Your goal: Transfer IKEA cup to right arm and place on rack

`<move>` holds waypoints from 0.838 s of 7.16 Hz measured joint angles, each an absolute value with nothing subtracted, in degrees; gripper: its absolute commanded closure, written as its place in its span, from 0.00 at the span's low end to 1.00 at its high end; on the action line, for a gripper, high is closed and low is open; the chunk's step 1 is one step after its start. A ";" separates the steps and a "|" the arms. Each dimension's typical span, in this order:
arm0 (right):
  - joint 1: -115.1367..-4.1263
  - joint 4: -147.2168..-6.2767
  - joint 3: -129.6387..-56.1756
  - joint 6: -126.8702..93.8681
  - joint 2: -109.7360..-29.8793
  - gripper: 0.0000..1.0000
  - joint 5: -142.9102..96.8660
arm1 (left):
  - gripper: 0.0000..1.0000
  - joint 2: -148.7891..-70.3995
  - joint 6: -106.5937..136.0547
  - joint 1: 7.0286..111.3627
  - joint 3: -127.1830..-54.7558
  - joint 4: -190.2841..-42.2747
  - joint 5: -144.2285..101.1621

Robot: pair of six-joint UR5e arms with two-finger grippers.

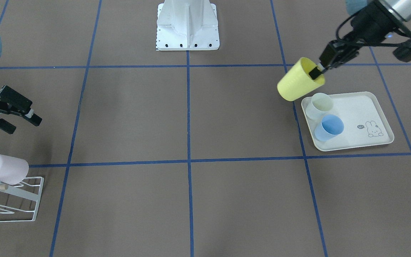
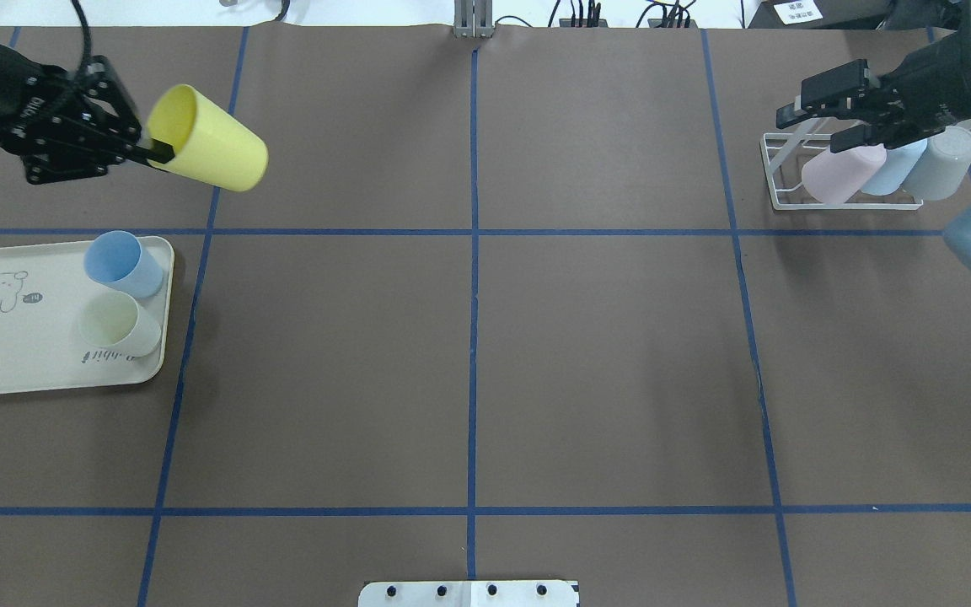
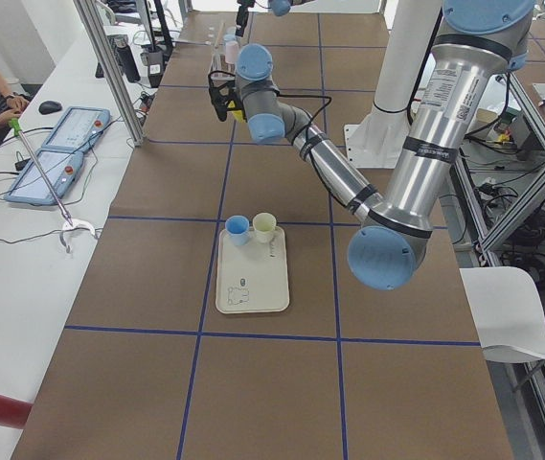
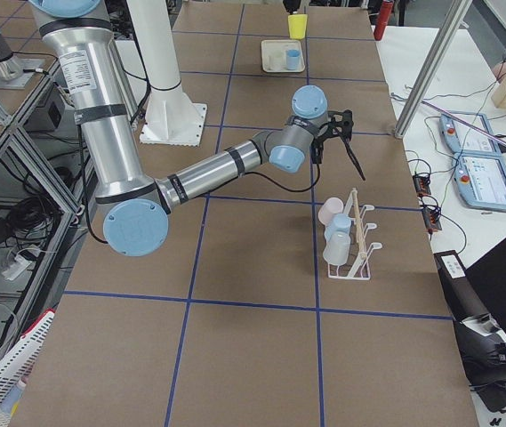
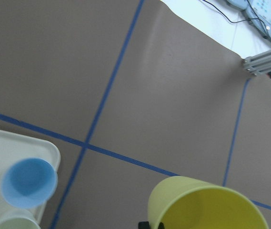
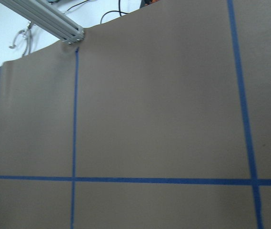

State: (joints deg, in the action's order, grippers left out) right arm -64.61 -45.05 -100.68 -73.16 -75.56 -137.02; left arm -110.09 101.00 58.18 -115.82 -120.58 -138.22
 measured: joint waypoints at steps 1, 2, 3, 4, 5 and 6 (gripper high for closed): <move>-62.97 -37.54 -100.69 -81.04 -75.36 0.02 -137.02 | 1.00 -113.80 105.17 54.49 -115.45 -122.23 -137.39; -61.59 -30.89 -100.74 -87.13 -75.03 0.02 -136.94 | 1.00 -116.71 108.69 51.20 -114.97 -123.34 -136.65; -60.43 -24.14 -100.76 -92.37 -74.59 0.03 -136.67 | 1.00 -118.32 114.14 47.95 -114.69 -125.96 -134.72; -59.48 -17.61 -100.73 -98.09 -73.51 0.03 -136.32 | 1.00 -119.21 121.04 44.37 -114.46 -130.91 -130.33; -58.68 -11.64 -100.68 -104.90 -71.63 0.04 -135.71 | 1.00 -119.55 127.66 41.20 -114.04 -136.62 -125.21; -57.24 -4.98 -100.56 -112.16 -70.22 0.05 -133.41 | 1.00 -119.68 133.34 39.66 -113.65 -141.65 -121.83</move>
